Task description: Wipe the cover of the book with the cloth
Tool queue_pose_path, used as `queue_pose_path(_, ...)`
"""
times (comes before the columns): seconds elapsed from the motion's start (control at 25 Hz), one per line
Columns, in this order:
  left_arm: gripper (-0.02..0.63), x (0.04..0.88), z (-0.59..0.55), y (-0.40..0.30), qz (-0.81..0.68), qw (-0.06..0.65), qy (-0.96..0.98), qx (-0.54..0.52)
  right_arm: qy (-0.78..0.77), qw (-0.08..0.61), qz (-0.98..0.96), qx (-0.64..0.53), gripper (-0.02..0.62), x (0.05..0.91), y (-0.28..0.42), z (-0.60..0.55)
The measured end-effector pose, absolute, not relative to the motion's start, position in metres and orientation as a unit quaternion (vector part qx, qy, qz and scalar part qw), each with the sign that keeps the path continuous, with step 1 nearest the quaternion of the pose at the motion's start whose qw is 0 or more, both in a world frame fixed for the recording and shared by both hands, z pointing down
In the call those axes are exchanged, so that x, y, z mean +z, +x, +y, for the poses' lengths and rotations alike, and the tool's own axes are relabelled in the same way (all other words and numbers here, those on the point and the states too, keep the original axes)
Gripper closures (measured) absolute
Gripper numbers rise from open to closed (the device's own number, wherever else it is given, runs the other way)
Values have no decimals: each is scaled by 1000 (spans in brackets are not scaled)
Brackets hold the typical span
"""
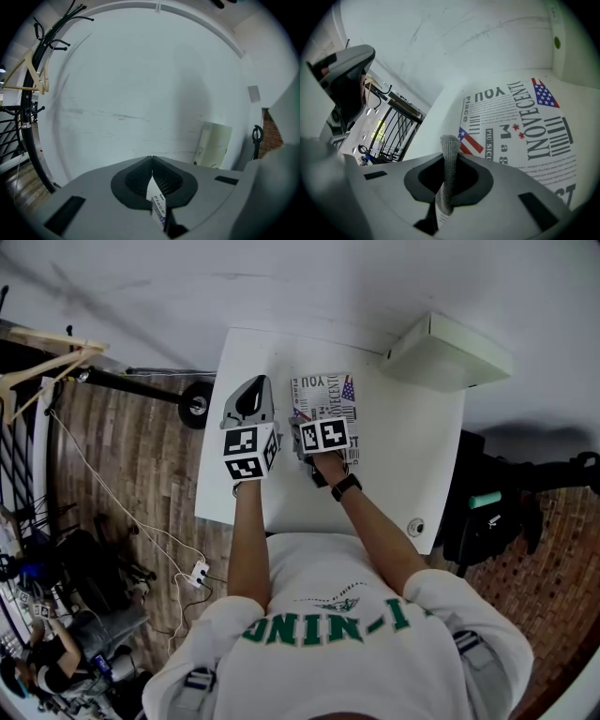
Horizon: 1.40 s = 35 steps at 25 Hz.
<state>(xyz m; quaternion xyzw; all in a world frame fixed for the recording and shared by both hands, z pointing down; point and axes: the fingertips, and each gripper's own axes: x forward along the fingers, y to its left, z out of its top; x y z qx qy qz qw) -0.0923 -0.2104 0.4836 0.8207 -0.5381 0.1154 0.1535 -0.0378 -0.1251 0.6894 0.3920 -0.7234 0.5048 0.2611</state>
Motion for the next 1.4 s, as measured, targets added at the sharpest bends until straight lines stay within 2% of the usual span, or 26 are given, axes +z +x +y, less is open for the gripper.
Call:
queue_pose_path(0.16,594,483,-211,-91,-538,152,821,116,419,260,-707,507,563,691,-2,-127)
queue_pose_path(0.48,594,482,-208,-79,-528,149,828,116,506,211,-650,526,564,687,112,-131)
queue_pose_path(0.68,594,480,-205,-76,-525,147,830,116,526,209,-639,520,564,686,129,-131)
queue_pose_path(0.84,594,479,-204,-80,-530,143,828,117,517,208,-647,521,563,684,109,-131)
queue_pose_path(1.16,594,484,-200,-95,-542,149,818,124,401,242,-727,503,563,681,-29,-110)
queue_pose_path(1.4,594,486,-197,-98,-544,148,816,127,392,260,-730,497,563,691,-35,-105)
